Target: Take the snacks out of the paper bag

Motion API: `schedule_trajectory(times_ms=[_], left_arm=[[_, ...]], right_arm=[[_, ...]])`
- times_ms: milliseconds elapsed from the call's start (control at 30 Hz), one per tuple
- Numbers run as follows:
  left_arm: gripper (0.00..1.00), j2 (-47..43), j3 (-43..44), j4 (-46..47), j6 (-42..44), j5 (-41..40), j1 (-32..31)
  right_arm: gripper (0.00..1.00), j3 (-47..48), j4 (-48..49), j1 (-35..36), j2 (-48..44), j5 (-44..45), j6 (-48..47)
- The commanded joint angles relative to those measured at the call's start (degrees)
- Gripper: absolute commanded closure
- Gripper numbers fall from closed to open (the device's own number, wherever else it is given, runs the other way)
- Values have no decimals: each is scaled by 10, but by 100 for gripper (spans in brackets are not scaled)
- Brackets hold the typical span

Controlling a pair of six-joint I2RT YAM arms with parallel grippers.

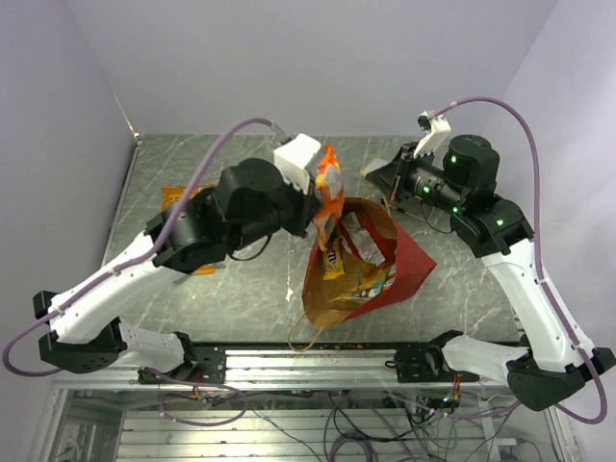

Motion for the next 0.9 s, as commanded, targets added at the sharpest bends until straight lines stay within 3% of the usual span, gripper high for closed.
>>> schedule_trajectory(times_ms=[0,133,367,733,867], left_arm=[[93,15,76,-45,12,-96,25],[93,27,107,-75,-10,-155,80],[93,43,112,-157,-54,-165,243],[93,38,3,-230,-41,-137,530],[93,33,-30,-234,-39,-142,604]], right_arm=[[100,-8,23,-1,-11,7,-8],[100,3,18,-1,0,2,-14],[100,14,19,-1,11,1,-24],[100,2,16,-1,-5,7,-38],[100,-7,22,-1,-9,6,-40]])
